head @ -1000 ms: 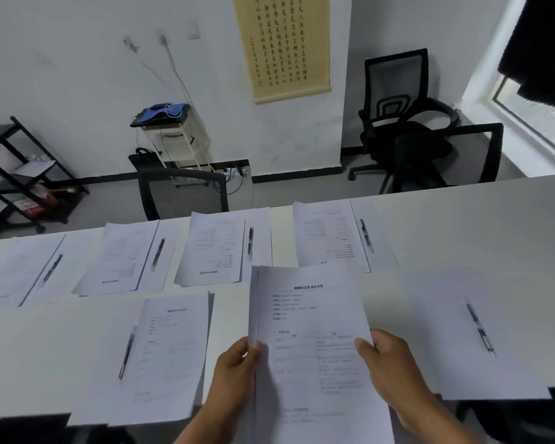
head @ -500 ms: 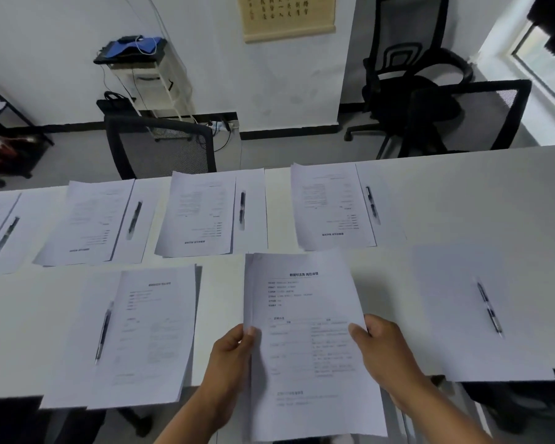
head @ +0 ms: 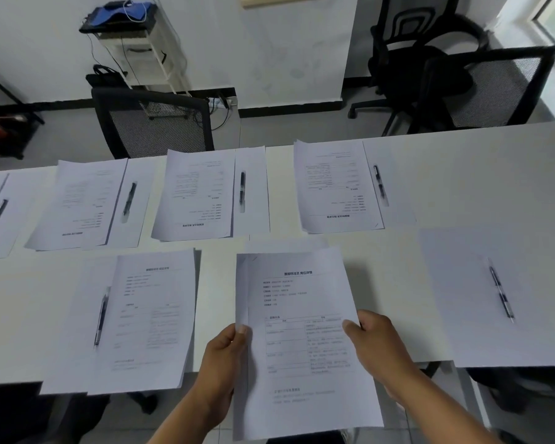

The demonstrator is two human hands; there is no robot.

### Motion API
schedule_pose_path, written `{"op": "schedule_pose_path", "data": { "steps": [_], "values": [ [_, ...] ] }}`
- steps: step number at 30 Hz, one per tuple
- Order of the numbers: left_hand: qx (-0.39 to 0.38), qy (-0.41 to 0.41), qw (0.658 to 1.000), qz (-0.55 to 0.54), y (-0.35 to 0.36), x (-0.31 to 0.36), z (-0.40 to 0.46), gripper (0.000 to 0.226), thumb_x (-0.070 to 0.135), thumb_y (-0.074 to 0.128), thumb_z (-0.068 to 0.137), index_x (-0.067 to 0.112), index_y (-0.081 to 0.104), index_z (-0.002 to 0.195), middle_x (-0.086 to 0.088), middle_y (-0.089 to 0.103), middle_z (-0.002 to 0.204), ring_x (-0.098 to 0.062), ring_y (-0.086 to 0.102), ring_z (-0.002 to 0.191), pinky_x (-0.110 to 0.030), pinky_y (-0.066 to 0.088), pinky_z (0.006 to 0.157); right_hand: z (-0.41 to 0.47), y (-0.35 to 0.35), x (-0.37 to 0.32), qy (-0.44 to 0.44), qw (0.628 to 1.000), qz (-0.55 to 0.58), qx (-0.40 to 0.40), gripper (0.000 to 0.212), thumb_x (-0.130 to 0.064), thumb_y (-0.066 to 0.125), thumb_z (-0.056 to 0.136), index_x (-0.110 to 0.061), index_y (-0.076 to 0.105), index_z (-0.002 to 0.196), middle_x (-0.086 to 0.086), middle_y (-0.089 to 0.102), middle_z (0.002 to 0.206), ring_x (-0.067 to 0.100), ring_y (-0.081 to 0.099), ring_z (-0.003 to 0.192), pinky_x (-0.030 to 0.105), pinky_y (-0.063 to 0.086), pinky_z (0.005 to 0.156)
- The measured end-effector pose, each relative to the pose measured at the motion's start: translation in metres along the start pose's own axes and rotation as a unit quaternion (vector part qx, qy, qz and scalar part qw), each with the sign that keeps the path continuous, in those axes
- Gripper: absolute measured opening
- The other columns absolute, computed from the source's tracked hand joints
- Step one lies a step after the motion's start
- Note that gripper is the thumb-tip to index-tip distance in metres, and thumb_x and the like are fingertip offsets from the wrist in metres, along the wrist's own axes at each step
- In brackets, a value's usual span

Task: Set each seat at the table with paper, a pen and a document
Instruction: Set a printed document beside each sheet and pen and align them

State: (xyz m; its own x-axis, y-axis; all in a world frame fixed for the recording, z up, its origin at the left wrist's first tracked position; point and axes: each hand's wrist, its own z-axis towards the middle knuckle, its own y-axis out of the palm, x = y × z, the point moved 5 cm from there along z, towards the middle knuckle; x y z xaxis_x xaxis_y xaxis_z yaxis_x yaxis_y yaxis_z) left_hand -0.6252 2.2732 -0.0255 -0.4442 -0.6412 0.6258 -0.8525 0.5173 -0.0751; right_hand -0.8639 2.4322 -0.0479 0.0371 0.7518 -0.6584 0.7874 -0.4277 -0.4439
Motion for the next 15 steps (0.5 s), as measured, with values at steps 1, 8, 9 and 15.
{"op": "schedule_pose_path", "data": {
  "steps": [1, 8, 9, 15],
  "values": [
    [0.004, 0.000, 1.000, -0.006, -0.002, -0.001, 0.001, 0.036, 0.032, 0.053, 0.115, 0.005, 0.077, 0.115, -0.012, 0.084, 0.112, -0.033, 0.081, 0.105, -0.055, 0.061, 0.104, 0.001, -0.001, 0.000, -0.001, 1.000, 0.000, 0.003, 0.041, -0.026, 0.059, 0.103, -0.022, 0.033, 0.072, -0.011, 0.032, 0.059, 0.014, 0.029, 0.059, 0.033, 0.026, 0.061],
    [0.044, 0.015, 0.999, -0.020, -0.019, 0.007, 0.002, 0.033, 0.024, 0.056, 0.114, -0.002, 0.076, 0.110, -0.019, 0.083, 0.105, -0.042, 0.081, 0.100, -0.056, 0.064, 0.097, 0.010, -0.033, 0.002, 0.034, 0.998, -0.011, 0.056, 0.030, -0.021, 0.053, 0.107, -0.008, 0.055, 0.080, -0.002, 0.064, 0.073, 0.015, 0.054, 0.060, 0.026, 0.038, 0.053],
    [0.054, 0.019, 0.998, -0.017, -0.025, 0.007, 0.002, 0.032, 0.024, 0.057, 0.114, 0.000, 0.077, 0.106, -0.018, 0.084, 0.103, -0.040, 0.081, 0.097, -0.053, 0.064, 0.095, 0.011, -0.040, 0.002, 0.042, 0.997, -0.010, 0.067, 0.027, -0.020, 0.051, 0.108, -0.006, 0.061, 0.087, 0.000, 0.070, 0.081, 0.017, 0.061, 0.067, 0.026, 0.041, 0.055],
    [0.127, 0.059, 0.990, -0.001, -0.057, 0.019, -0.002, 0.034, 0.023, 0.062, 0.111, 0.007, 0.067, 0.081, -0.016, 0.073, 0.085, -0.023, 0.062, 0.078, -0.036, 0.049, 0.077, 0.033, -0.066, 0.017, 0.081, 0.991, -0.017, 0.104, 0.023, -0.021, 0.045, 0.110, -0.008, 0.064, 0.104, 0.007, 0.072, 0.104, 0.027, 0.069, 0.088, 0.033, 0.052, 0.068]
  ]
}}
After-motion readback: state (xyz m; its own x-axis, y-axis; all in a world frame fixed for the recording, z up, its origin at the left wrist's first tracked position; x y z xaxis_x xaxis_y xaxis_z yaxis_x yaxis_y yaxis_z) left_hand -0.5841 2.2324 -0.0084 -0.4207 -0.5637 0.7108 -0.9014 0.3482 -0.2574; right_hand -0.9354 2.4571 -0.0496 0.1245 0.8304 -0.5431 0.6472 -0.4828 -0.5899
